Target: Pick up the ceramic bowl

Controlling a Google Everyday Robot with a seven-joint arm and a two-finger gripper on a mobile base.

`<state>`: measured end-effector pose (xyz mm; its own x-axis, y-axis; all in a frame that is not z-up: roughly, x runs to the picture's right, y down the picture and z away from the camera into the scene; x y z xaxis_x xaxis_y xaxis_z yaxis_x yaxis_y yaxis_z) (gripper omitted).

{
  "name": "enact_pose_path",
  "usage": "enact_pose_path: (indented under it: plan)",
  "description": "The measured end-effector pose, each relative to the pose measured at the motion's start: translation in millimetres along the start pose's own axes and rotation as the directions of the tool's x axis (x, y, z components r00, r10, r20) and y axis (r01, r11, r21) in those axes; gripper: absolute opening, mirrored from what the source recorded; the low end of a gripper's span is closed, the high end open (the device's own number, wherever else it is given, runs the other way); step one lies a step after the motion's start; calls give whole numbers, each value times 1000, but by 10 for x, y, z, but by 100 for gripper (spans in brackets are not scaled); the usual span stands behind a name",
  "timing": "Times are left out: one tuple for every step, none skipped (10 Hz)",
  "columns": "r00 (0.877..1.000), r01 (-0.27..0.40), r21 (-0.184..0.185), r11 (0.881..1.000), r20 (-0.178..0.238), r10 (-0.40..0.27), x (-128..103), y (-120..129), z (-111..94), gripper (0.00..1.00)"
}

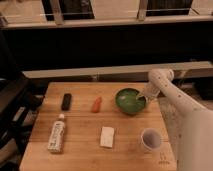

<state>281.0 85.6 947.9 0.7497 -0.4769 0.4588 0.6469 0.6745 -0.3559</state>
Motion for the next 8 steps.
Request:
enact_pose_path:
  plan:
    - [1000, -1, 0, 1000, 2, 1, 13, 5, -5, 36]
    - [1000, 2, 1, 1000, 7, -2, 32, 7, -4, 33]
    - [1000, 7, 0, 1000, 11, -7, 34, -4, -27, 27]
    - [1000, 12, 1, 1000, 15, -12, 33, -27, -64, 19]
    - [1000, 24, 7, 1000, 14, -24, 41, -67, -153, 9]
    - [1000, 27, 9, 1000, 14, -27, 45, -77, -199, 7]
    - [999, 33, 9, 999, 17, -33, 48, -71, -225, 7]
    - [999, 36, 13, 999, 19, -37, 61, -69, -250, 7]
